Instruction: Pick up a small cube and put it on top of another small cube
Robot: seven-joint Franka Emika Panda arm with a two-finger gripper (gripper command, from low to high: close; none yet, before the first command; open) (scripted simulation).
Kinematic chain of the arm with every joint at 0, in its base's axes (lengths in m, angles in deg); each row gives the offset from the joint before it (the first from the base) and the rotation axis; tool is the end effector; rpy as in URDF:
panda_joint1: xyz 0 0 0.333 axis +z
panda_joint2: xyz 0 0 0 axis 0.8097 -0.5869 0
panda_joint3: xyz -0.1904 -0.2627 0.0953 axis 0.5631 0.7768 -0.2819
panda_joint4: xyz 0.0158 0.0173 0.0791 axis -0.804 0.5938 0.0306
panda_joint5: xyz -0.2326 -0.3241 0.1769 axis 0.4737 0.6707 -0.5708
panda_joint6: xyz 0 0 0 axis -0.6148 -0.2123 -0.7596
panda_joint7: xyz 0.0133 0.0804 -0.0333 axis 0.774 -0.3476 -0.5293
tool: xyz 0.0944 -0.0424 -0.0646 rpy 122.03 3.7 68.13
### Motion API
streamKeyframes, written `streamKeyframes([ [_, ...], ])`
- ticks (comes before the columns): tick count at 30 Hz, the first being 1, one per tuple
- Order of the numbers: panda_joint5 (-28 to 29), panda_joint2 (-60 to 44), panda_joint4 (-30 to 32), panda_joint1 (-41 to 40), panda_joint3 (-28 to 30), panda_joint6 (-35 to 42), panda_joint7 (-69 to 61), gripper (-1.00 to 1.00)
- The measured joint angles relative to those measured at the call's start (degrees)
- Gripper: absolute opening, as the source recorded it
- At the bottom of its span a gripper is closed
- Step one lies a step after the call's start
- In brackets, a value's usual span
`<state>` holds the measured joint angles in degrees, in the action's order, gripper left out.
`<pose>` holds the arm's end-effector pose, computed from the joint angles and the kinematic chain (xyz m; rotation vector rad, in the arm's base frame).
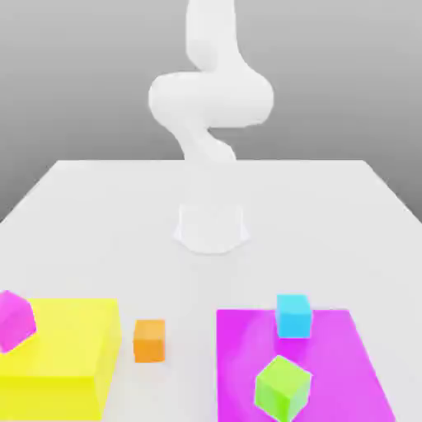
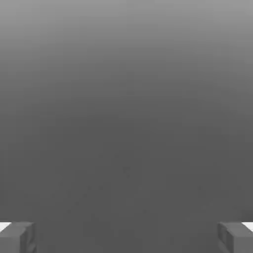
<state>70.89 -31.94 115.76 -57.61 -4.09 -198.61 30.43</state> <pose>0.4157 -0.0050 0.6718 -2.4186 1.2150 -0.9623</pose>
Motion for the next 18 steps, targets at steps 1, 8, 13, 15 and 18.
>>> streamKeyframes([
  [1, 0.60, -1.80, 1.05, -1.37, -0.83, -1.16, 2.97, 0.00],
  [8, 3.59, -13.65, 7.85, -10.98, -6.35, -8.53, 21.77, 0.00],
  [13, 5.90, -22.08, 12.63, -16.61, -8.81, -13.69, 35.15, 0.00],
  [15, 6.71, -25.43, 14.54, -18.52, -9.40, -15.76, 40.42, 0.00],
  [18, 7.60, -30.40, 17.42, -20.78, -9.70, -18.89, 48.08, 0.00],
])
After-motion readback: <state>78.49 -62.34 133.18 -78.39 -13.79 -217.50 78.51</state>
